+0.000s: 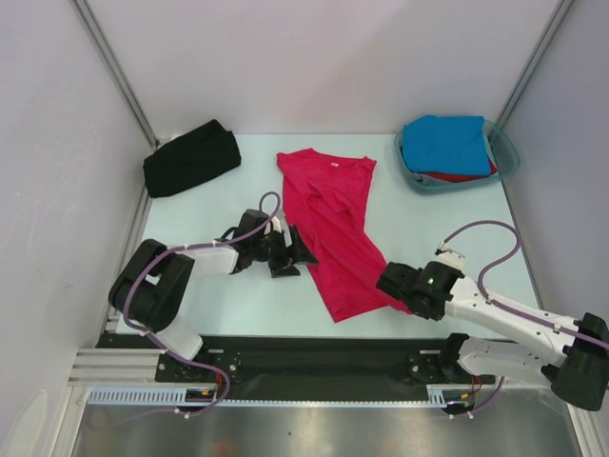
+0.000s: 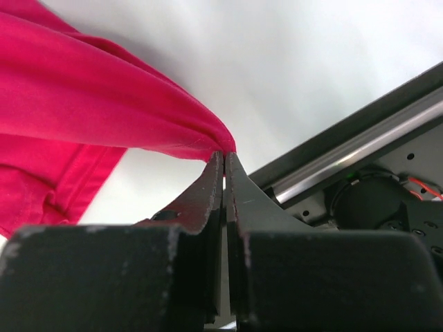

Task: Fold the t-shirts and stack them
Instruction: Fold the tshirt

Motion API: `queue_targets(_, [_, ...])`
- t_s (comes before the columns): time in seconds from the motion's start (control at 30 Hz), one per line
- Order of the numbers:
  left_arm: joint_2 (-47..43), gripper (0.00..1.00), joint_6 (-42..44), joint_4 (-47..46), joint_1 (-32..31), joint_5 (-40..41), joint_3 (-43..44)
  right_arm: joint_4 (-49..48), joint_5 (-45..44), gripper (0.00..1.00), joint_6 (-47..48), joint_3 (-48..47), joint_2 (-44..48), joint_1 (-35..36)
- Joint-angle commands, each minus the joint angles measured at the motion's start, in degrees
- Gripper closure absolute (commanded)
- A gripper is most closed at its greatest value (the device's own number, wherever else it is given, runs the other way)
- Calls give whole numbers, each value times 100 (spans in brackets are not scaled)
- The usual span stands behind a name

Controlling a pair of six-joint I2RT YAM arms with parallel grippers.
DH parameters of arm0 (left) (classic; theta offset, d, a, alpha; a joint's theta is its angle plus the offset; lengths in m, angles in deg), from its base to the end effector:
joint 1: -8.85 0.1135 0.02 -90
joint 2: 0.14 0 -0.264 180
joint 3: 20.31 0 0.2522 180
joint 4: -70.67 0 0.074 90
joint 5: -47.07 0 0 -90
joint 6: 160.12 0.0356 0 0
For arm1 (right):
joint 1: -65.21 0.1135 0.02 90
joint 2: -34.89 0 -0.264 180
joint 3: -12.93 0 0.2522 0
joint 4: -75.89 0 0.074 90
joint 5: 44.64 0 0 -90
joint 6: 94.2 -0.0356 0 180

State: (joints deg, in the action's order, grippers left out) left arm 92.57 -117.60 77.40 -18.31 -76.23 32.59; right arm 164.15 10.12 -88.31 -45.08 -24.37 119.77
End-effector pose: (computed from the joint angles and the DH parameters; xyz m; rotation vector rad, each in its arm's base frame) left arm 0.2558 -0.1532 0.1404 -0.1536 2.6135 -1.2464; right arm 0.0968 0.1006 0.2318 0.6535 2.4643 -0.2755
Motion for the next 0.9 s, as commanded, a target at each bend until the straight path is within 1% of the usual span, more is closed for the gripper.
queue_targets(0.0, [81, 12, -76, -484, -263, -406, 42, -233, -360, 100, 421, -277, -50, -173])
queue_targets(0.07, [72, 12, -33, -370, -517, -187, -2, -357, -360, 100, 615, -321, -68, -279])
queue_targets(0.1, [63, 12, -76, -457, -588, -116, -55, -453, -369, 100, 790, -365, -76, -323])
queue_targets(0.17, [63, 12, -330, -746, -711, -133, -326, -489, -413, 100, 923, -426, -85, -446])
queue_targets(0.2, [29, 13, -654, -1174, -747, -176, -441, -498, -430, 100, 1045, -461, -68, -499])
queue_targets(0.23, [11, 13, -805, -1309, -791, -142, -668, -506, -465, 100, 1107, -488, -59, -587])
queue_targets(0.37, [-86, 16, -1069, -1354, -1159, 331, -1004, -550, -527, 100, 1433, -558, 64, -824])
queue_targets(0.4, [-51, 22, -1148, -1450, -1204, 368, -1083, -620, -519, 100, 1494, -567, 108, -868])
queue_targets(0.43, [-16, 25, -1201, -1807, -1248, 368, -1231, -647, -519, 100, 1616, -541, 143, -912])
queue_targets(0.47, [106, 29, -1289, -1915, -1309, 385, -1276, -673, -510, 100, 1670, -532, 204, -982])
queue_targets(0.5, [194, 35, -1316, -1977, -1327, 412, -1277, -726, -501, 100, 1714, -532, 222, -1018])
queue_targets(0.57, [466, 41, -1360, -2205, -1423, 386, -1189, -744, -475, 100, 1767, -514, 257, -1062])
queue_targets(0.6, [555, 46, -1395, -2285, -1476, 386, -1163, -753, -466, 100, 1802, -497, 284, -1088])
queue_targets(0.67, [748, 46, -1465, -2330, -1677, 438, -1075, -779, -431, 100, 1837, -514, 293, -1097])
queue_targets(0.77, [915, 45, -1474, -2250, -1950, 719, -934, -753, -431, 100, 1837, -532, 337, -1097])
queue_targets(0.87, [1144, 46, -1501, -2215, -2109, 895, -803, -770, -422, 100, 1855, -558, 407, -1106])
